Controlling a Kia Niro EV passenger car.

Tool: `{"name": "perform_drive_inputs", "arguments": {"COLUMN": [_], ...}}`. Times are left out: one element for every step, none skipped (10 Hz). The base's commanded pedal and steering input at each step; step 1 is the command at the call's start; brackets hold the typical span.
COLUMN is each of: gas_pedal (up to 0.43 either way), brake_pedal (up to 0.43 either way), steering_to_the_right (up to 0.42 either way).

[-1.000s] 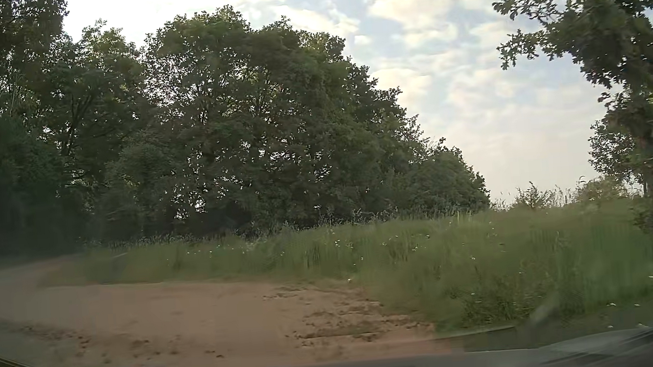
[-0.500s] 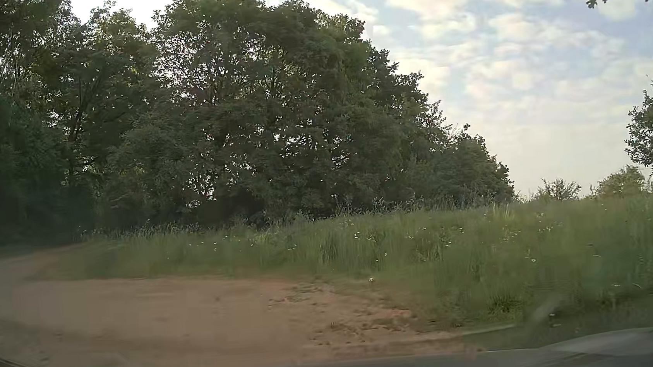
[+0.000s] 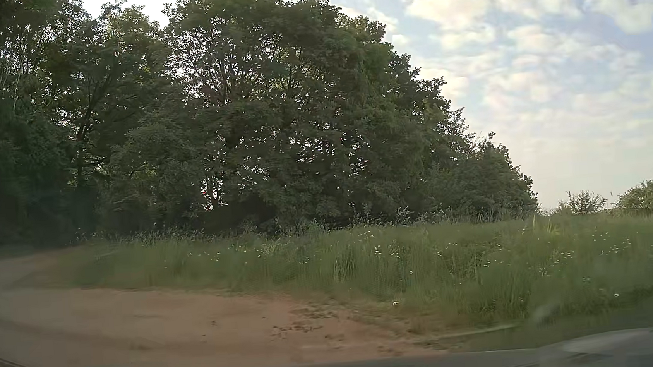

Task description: Follow the waypoints while adhering to traffic rules and regulations

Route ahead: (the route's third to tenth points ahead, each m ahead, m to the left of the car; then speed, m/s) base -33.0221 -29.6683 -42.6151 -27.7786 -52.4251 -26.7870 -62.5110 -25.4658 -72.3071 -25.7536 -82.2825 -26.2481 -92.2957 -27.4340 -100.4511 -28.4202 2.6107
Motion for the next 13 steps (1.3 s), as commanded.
{"name": "perform_drive_inputs", "arguments": {"gas_pedal": [0.000, 0.000, 0.000, 0.000, 0.000, 0.000, 0.000, 0.000, 0.000, 0.000, 0.000, 0.000, 0.000], "brake_pedal": [0.030, 0.030, 0.030, 0.030, 0.030, 0.030, 0.049, 0.061, 0.091, 0.104, 0.110, 0.110, 0.104], "steering_to_the_right": [-0.099, -0.109, -0.114, -0.113, -0.123, -0.142, -0.155, -0.180, -0.214, -0.242, -0.285, -0.334, -0.385]}}
